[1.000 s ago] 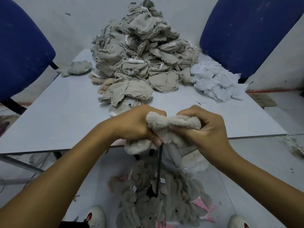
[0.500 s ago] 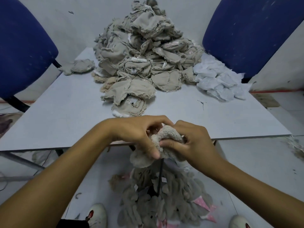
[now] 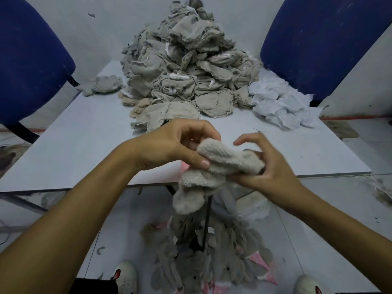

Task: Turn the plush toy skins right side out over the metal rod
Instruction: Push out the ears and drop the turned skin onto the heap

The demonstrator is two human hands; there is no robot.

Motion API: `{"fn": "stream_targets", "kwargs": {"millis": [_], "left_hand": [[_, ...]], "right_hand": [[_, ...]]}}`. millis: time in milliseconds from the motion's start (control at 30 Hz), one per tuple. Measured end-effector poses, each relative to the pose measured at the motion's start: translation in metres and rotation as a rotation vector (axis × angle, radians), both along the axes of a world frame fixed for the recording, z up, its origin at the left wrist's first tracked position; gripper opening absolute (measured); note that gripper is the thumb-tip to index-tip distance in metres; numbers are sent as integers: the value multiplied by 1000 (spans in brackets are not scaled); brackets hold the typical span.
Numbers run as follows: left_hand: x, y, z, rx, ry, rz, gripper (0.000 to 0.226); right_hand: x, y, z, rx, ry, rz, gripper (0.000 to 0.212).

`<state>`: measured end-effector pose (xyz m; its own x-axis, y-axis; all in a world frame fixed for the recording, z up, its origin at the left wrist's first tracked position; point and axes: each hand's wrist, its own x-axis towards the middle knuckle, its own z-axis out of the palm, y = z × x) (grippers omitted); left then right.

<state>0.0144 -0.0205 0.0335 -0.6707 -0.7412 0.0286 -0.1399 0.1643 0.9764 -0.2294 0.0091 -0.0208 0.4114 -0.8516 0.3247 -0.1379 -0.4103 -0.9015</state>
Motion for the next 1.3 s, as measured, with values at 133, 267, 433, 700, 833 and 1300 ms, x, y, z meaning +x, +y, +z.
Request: {"fn": "stream_targets", "kwargs": {"millis": [133,267,433,700,833,1300], "left_hand": [[10,-2,1,31,-57,-22,32],[0,-3,-12,-155,-476,-140,36],[-4,-4,-16,-32,-431,-149,31],[-20,-1,-35,-280,-736,-80,33],[-15,4,-32,-79,-409,-78,25],[-1,-3,-17,-135,-248,-57,31]], "right_hand": [[2,-3,13,1,-249,-43,47],[16,2,6,-213,105,-5,27],[19,2,-9,-320,313,-87,30],[23,14,-25,-433,534,-140,37],[19,14,-28,-425,537,-124,38],[20,3,-7,-602,298,-235,22]]}}
